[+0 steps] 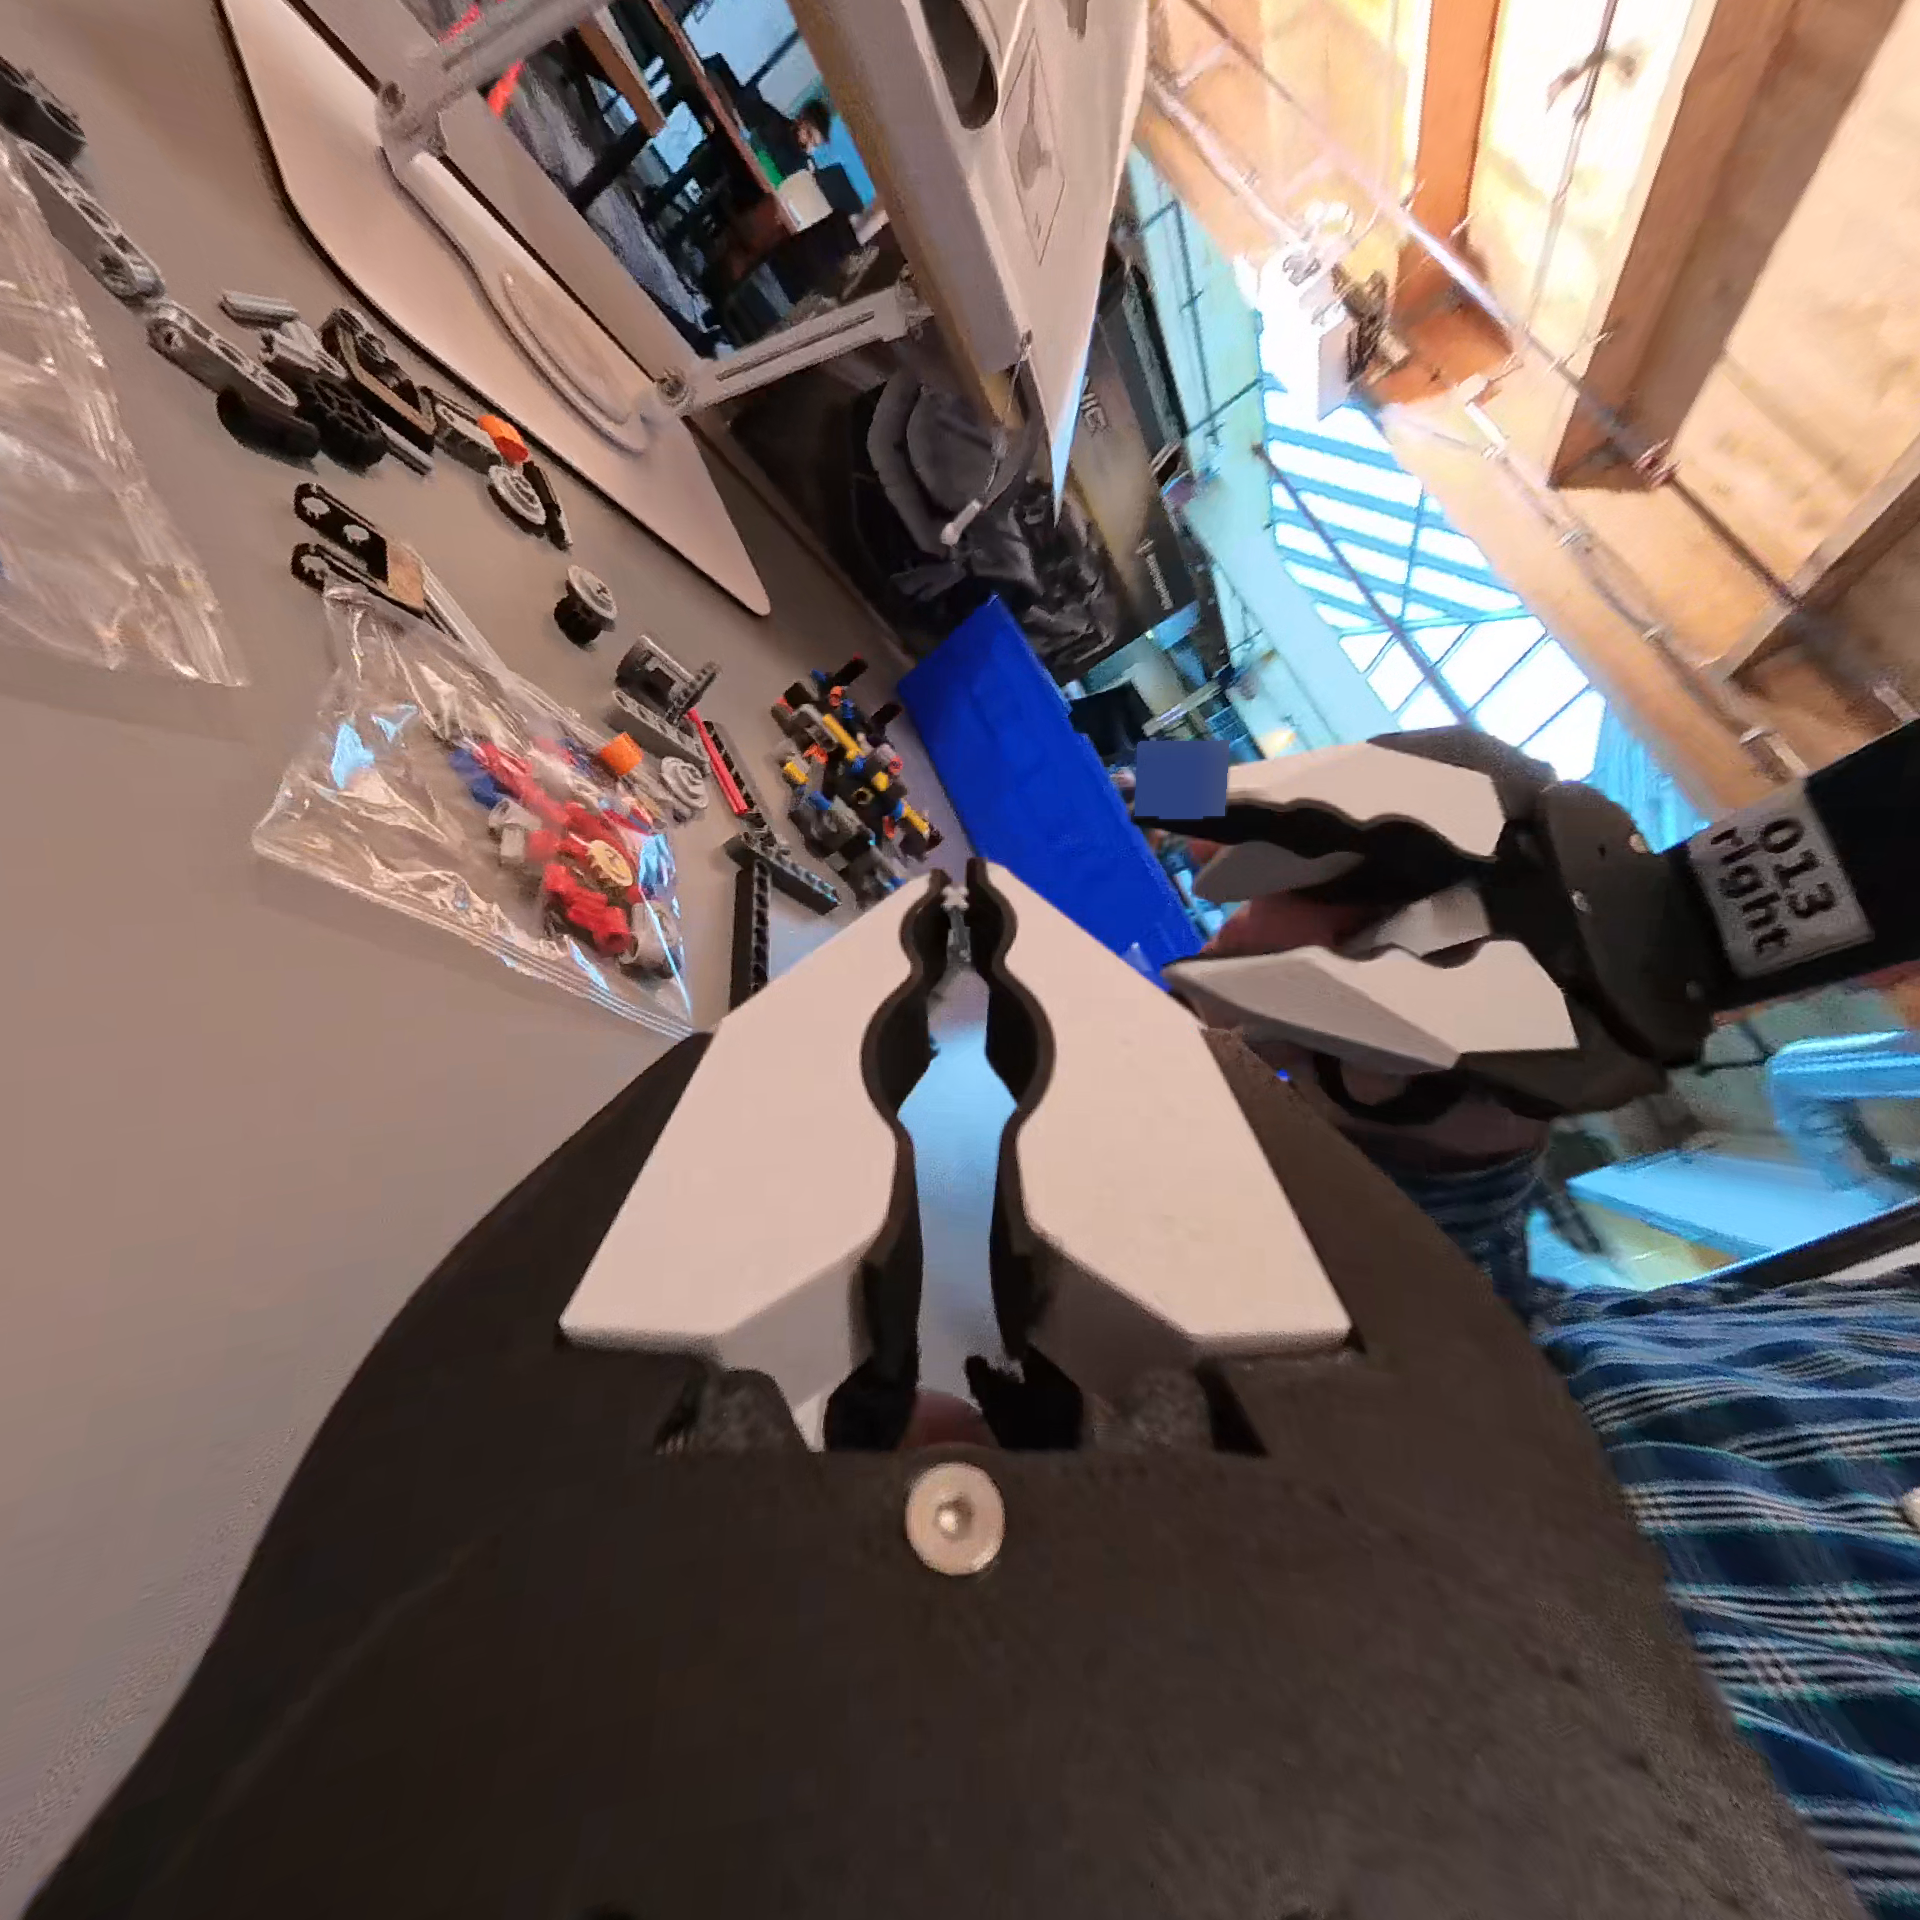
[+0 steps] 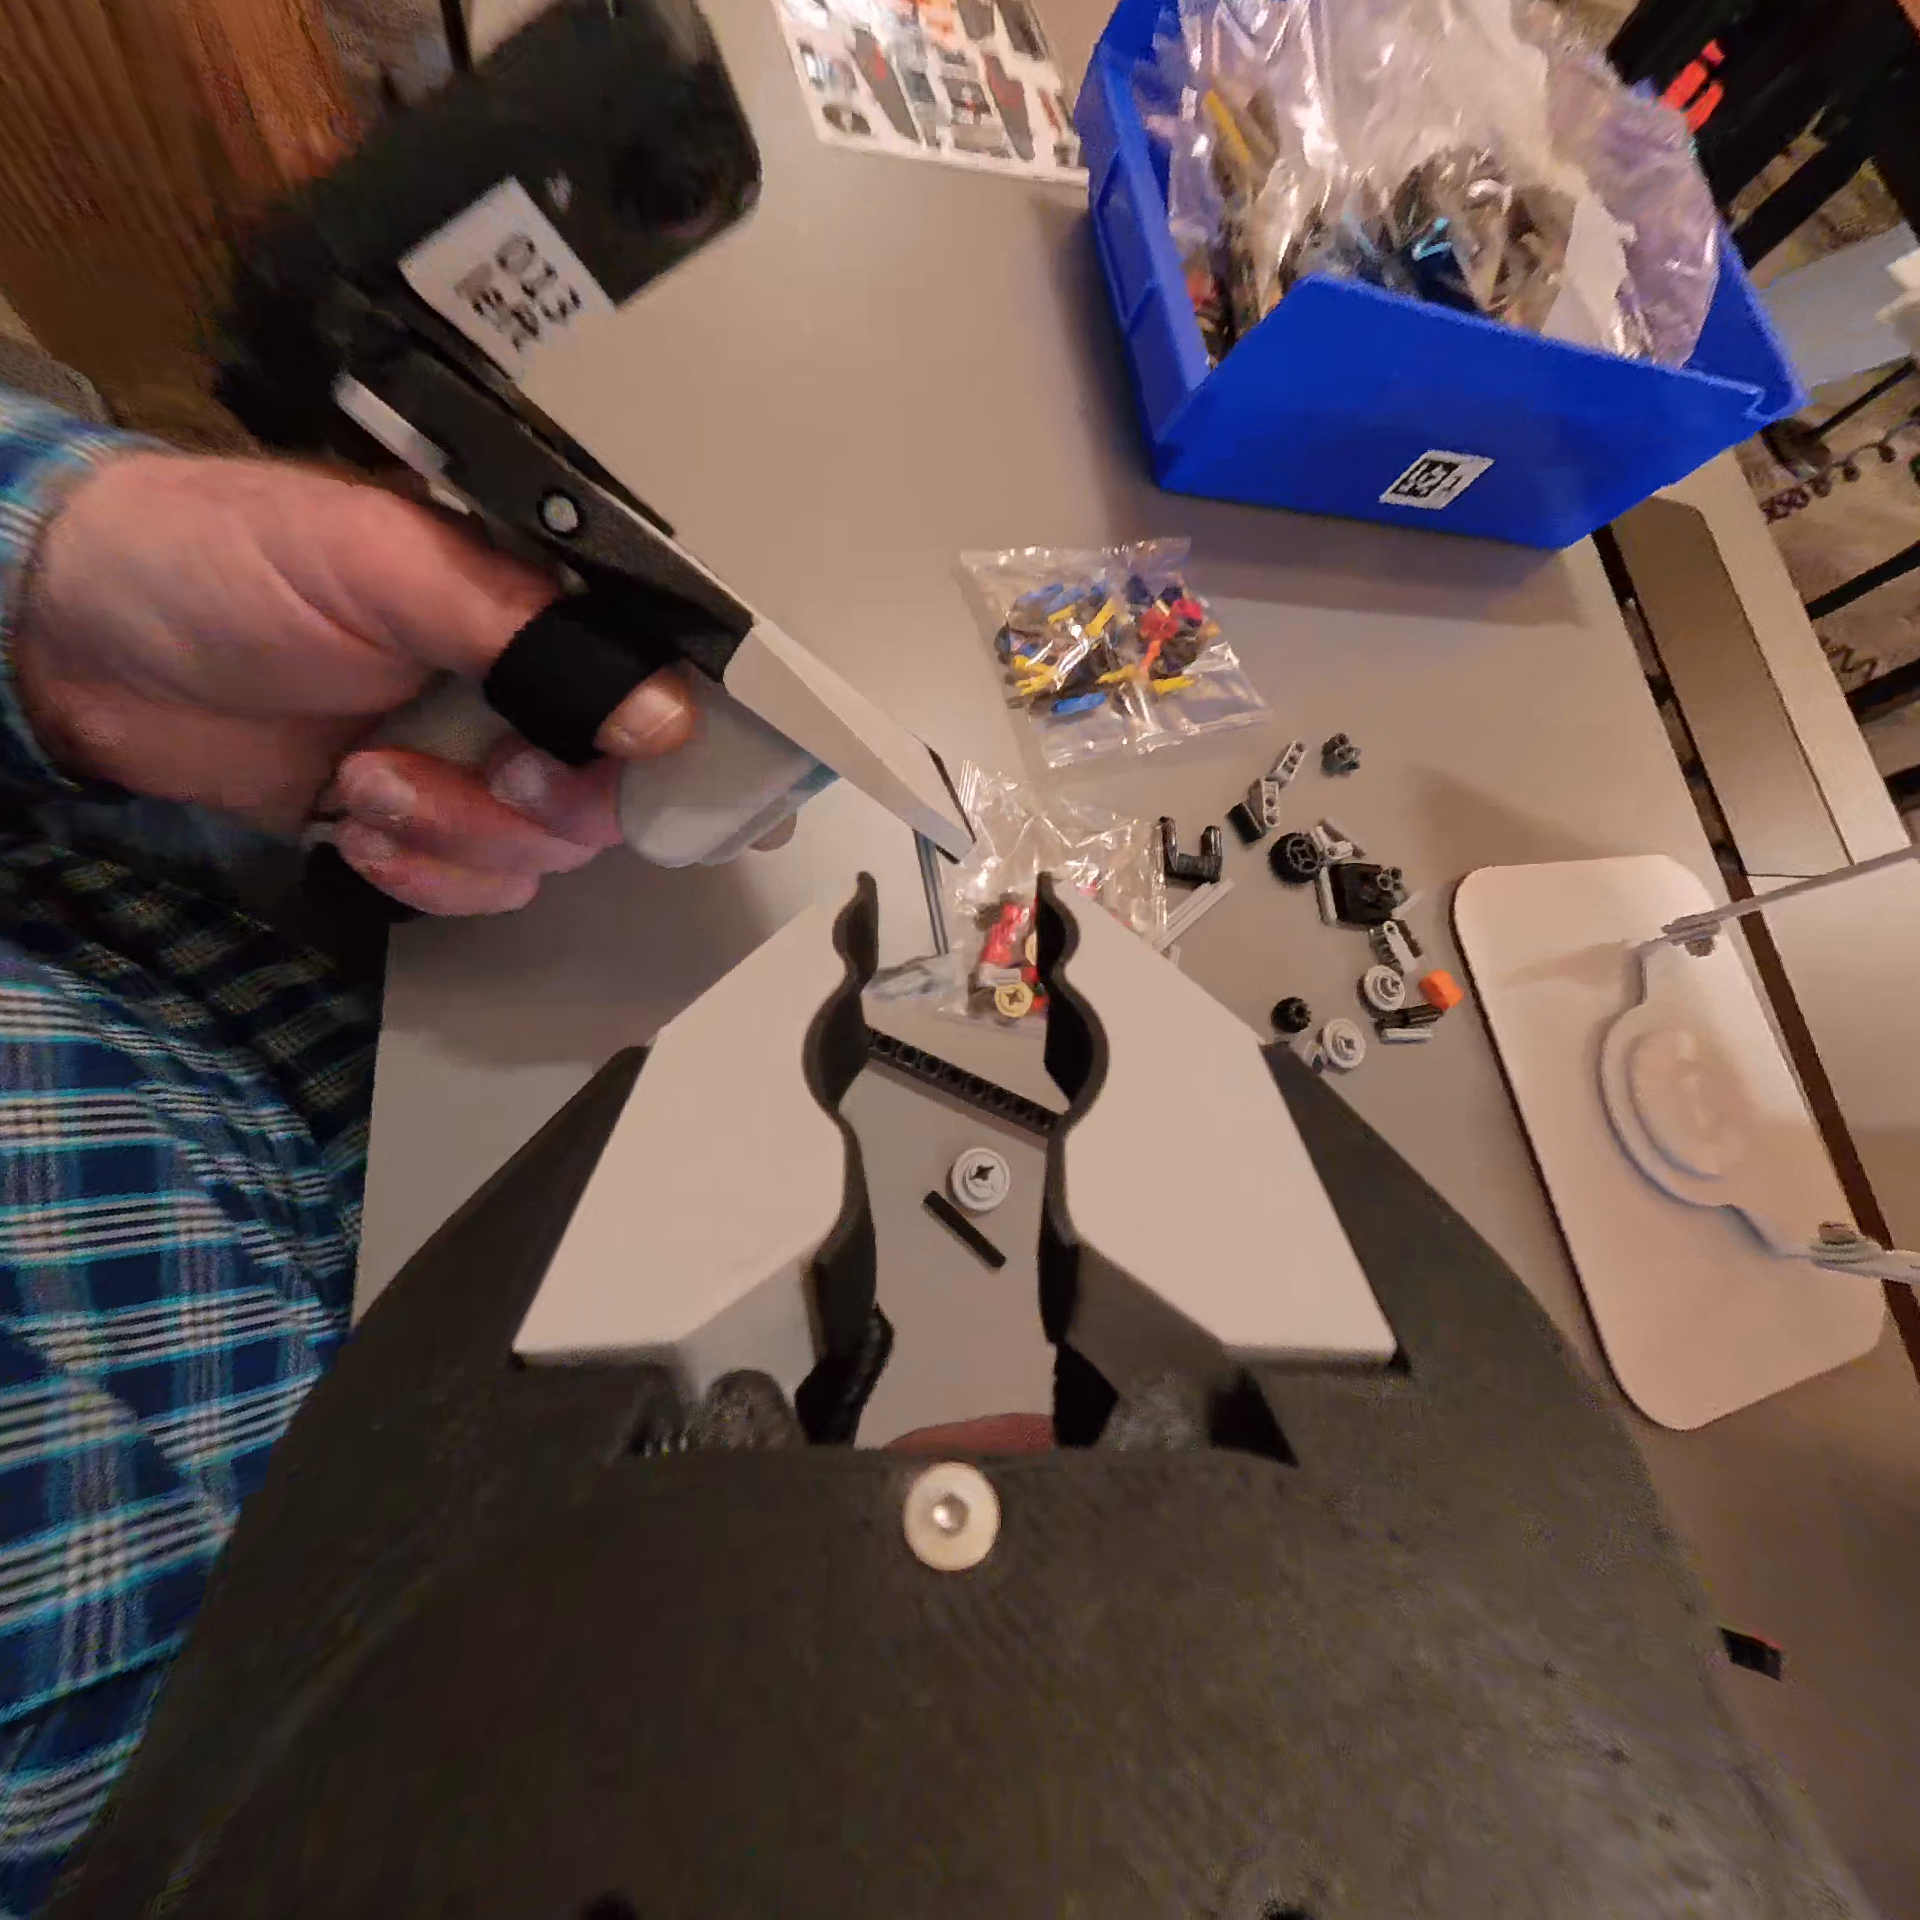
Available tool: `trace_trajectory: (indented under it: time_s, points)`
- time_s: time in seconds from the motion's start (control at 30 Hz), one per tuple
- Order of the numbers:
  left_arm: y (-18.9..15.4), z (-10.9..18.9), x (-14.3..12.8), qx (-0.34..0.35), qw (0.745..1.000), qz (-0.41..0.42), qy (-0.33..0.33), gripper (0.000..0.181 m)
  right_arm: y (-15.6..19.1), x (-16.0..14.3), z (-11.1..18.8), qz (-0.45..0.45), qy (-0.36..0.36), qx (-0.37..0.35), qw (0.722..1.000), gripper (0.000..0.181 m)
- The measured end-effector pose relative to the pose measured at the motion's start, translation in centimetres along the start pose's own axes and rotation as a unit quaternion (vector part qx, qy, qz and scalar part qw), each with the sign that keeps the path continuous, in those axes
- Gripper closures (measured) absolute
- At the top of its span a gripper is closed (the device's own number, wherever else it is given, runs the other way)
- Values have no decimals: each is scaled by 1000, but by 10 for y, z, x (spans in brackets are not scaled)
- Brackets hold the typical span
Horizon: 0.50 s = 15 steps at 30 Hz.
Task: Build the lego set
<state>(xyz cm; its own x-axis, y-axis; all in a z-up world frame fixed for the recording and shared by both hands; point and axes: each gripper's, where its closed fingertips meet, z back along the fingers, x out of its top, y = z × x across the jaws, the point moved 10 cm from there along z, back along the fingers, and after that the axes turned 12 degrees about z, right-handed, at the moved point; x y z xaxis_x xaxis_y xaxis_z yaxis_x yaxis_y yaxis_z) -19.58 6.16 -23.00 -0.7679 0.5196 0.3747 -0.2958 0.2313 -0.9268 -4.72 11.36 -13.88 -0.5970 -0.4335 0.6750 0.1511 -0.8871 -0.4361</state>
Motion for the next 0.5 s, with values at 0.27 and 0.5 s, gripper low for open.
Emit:
trace_trajectory:
  time_s: [0.27, 0.5]
  points:
    - [5, 2, 4, -51, 997, 63, -14, 181, -17, -40, 18, -92, 0, 31, 995, 162]
    - [3, 5, 4, -15, 999, 28, -8, 180, 0, -66, -5, -103, 34, 59, 992, 166]
